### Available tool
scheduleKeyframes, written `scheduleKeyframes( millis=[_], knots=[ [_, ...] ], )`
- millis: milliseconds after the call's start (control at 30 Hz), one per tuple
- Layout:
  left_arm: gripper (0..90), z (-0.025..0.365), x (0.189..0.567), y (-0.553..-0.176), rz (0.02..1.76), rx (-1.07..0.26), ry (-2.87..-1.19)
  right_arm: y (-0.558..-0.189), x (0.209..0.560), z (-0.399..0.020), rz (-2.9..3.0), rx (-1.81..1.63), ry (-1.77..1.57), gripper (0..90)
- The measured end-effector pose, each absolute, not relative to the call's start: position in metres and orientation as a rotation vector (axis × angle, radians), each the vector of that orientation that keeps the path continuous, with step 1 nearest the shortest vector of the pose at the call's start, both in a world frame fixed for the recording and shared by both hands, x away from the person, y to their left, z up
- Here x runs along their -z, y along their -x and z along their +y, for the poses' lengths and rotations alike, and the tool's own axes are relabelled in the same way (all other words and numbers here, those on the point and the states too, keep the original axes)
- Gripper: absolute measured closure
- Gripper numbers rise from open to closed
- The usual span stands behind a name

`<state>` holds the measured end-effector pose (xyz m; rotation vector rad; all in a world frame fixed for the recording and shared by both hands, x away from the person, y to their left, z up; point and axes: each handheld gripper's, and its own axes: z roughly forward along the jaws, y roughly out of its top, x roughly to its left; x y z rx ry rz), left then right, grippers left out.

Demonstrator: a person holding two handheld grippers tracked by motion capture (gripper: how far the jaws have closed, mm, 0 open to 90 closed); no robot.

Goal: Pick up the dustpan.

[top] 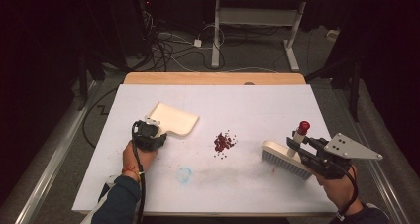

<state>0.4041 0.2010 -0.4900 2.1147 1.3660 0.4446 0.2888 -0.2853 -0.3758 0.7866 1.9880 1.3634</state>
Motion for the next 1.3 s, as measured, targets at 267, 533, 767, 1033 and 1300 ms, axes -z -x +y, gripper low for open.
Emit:
scheduleKeyframes(
  millis=[267,533,767,1033,1300],
  knots=[
    [64.1,0.204,0.476,-0.401,1.335,-0.451,-2.15,-0.289,0.376,-0.287,1.984,-1.363,-0.789,69.6],
    [64.2,0.208,0.457,-0.387,1.26,-0.443,-2.173,-0.29,0.375,-0.289,1.973,-1.362,-0.796,69.6],
    [64.2,0.213,0.451,-0.364,1.174,-0.418,-2.249,-0.292,0.376,-0.289,1.97,-1.364,-0.804,69.6],
    [64.1,0.214,0.445,-0.335,1.072,-0.388,-2.29,-0.294,0.375,-0.289,1.962,-1.368,-0.816,69.6],
    [64.1,0.209,0.444,-0.314,0.991,-0.338,-2.329,-0.298,0.374,-0.286,1.954,-1.378,-0.816,69.7]
  ],
)
